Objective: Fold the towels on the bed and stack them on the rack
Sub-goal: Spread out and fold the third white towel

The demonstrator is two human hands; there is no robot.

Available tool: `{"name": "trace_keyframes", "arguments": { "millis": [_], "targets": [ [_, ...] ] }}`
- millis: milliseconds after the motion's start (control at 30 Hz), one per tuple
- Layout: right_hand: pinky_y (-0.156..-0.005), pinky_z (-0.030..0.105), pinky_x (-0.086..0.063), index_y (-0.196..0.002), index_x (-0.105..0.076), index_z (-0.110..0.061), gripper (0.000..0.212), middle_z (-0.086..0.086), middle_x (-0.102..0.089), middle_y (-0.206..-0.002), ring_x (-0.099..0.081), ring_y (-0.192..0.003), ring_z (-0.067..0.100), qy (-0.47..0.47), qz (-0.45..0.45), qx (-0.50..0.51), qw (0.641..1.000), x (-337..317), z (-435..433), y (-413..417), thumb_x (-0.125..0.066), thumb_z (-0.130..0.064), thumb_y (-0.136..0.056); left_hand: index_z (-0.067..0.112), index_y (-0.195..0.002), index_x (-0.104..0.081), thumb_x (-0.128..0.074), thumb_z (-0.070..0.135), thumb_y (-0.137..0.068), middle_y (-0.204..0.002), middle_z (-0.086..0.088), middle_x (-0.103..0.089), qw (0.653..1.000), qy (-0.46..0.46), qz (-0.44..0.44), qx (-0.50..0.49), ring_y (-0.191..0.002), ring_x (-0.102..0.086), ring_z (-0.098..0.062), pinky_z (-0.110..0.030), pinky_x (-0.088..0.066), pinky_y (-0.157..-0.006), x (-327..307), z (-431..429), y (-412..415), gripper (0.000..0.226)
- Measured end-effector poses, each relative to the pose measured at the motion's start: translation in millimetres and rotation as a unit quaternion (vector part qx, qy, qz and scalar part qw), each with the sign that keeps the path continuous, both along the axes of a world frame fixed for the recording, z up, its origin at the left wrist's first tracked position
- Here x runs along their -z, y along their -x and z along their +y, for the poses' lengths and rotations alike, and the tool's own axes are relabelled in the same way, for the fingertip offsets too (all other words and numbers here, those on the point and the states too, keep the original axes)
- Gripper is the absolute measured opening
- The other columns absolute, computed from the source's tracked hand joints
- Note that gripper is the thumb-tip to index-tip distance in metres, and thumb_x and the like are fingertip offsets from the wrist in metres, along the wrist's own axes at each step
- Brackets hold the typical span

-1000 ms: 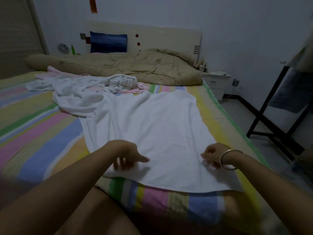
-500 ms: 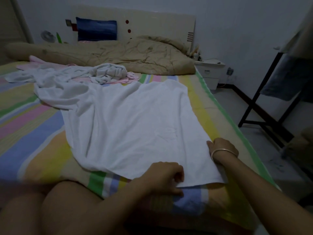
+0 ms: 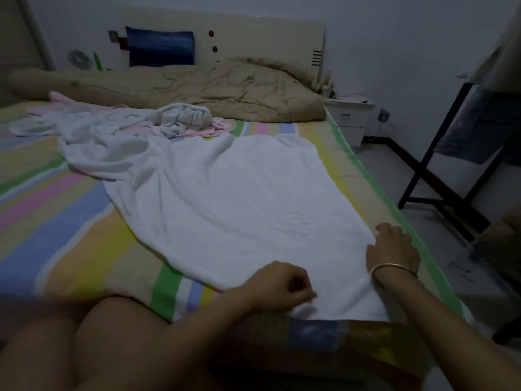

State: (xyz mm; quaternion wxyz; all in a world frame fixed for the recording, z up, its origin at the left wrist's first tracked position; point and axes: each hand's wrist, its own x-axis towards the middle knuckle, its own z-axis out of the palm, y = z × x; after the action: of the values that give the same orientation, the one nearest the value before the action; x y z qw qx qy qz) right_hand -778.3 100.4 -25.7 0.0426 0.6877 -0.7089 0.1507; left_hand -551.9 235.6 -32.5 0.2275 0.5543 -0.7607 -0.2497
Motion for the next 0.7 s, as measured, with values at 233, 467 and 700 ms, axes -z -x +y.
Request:
{"name": "trace_keyframes", "arguments": {
  "millis": [233, 467, 700],
  "targets": [
    [-0.115, 0.035, -0.020, -0.146, -0.033, -0.025, 0.058, 0.004, -0.030, -0.154, -0.025, -0.142, 0.025, -0.035, -0.015, -0.251, 0.967, 12.3, 28.2, -109.3, -0.046, -0.045, -0.094, 0.022, -0.092, -0.068, -0.058, 0.034, -0.088, -0.095, 0.006, -0.071, 0.953, 0.071, -0.121, -0.269, -0.088, -0.065, -0.019, -0.033, -0.051, -0.075, -10.4, -2.3, -124.4, 0.016],
    [-0.118, 0.028, -0.006, -0.148, -0.029, -0.030, 0.070, 0.005, -0.018, -0.159, -0.011, -0.147, 0.020, -0.128, 0.005, -0.434, 0.892, 7.8, 68.1, -232.9, -0.019, -0.064, -0.088, 0.023, -0.096, -0.068, -0.061, 0.019, -0.082, -0.100, -0.001, -0.067, 0.904, 0.071, -0.252, -0.337, -0.095, -0.063, -0.025, -0.032, -0.043, -0.075, -15.2, 12.9, -240.7, 0.016],
    [-0.110, 0.032, -0.030, -0.130, -0.056, -0.025, 0.034, 0.002, -0.044, -0.145, -0.038, -0.133, 0.021, -0.135, -0.076, -0.519, 0.841, -4.9, 68.6, -344.5, -0.044, -0.027, -0.098, 0.026, -0.084, -0.075, -0.088, 0.015, -0.038, -0.101, 0.002, -0.072, 0.846, 0.160, -0.469, -0.196, -0.103, -0.068, -0.025, -0.040, -0.052, -0.088, -18.5, 7.4, -333.2, 0.049]
  ]
}}
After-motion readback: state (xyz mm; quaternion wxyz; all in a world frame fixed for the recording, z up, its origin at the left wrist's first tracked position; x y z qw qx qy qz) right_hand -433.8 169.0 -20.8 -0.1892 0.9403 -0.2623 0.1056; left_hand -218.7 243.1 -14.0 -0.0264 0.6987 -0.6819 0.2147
